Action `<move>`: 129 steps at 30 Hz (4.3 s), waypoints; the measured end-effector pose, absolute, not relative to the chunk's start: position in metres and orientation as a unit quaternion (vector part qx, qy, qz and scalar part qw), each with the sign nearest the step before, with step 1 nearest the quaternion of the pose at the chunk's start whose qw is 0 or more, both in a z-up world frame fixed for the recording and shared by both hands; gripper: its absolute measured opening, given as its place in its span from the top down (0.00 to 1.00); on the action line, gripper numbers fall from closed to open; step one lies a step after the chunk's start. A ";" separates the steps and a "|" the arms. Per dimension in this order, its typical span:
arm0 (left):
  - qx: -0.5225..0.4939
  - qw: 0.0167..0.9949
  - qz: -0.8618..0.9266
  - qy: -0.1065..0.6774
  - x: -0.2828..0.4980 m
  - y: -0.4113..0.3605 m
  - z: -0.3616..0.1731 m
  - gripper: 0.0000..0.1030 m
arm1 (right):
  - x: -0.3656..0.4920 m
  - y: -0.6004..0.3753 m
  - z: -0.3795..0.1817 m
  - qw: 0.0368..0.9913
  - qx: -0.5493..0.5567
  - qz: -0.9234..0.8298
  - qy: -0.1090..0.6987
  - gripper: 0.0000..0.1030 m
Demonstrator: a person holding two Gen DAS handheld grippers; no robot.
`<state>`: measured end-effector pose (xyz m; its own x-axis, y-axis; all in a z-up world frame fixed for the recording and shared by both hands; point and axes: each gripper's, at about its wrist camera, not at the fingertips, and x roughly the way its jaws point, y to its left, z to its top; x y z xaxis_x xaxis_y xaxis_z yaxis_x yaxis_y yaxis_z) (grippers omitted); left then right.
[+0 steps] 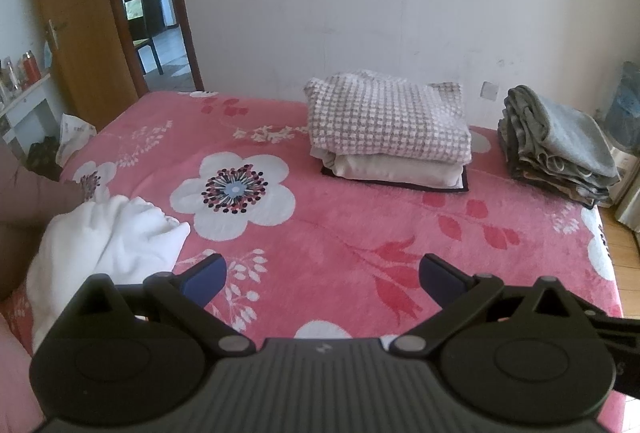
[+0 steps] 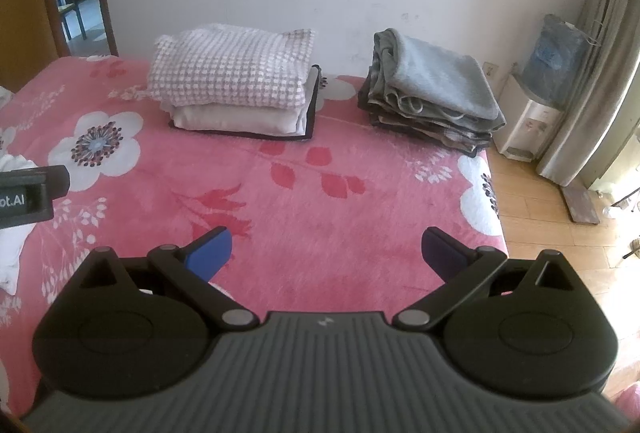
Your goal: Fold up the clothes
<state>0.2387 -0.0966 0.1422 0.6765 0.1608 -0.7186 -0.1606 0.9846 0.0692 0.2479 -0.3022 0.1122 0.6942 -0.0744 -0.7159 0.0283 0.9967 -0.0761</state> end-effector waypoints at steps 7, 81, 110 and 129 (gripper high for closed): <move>-0.003 0.916 0.087 0.393 0.239 -0.095 0.142 0.00 | 0.248 -0.300 0.114 0.920 -0.029 -0.029 0.389 0.01; -0.005 0.910 0.081 0.407 0.236 -0.095 0.131 0.00 | 0.248 -0.295 0.113 0.919 -0.047 -0.040 0.390 0.01; -0.007 0.907 0.082 0.413 0.238 -0.095 0.126 0.00 | 0.251 -0.294 0.111 0.918 -0.048 -0.043 0.391 0.01; -0.006 0.905 0.083 0.417 0.240 -0.094 0.124 0.00 | 0.252 -0.294 0.109 0.917 -0.048 -0.044 0.394 0.01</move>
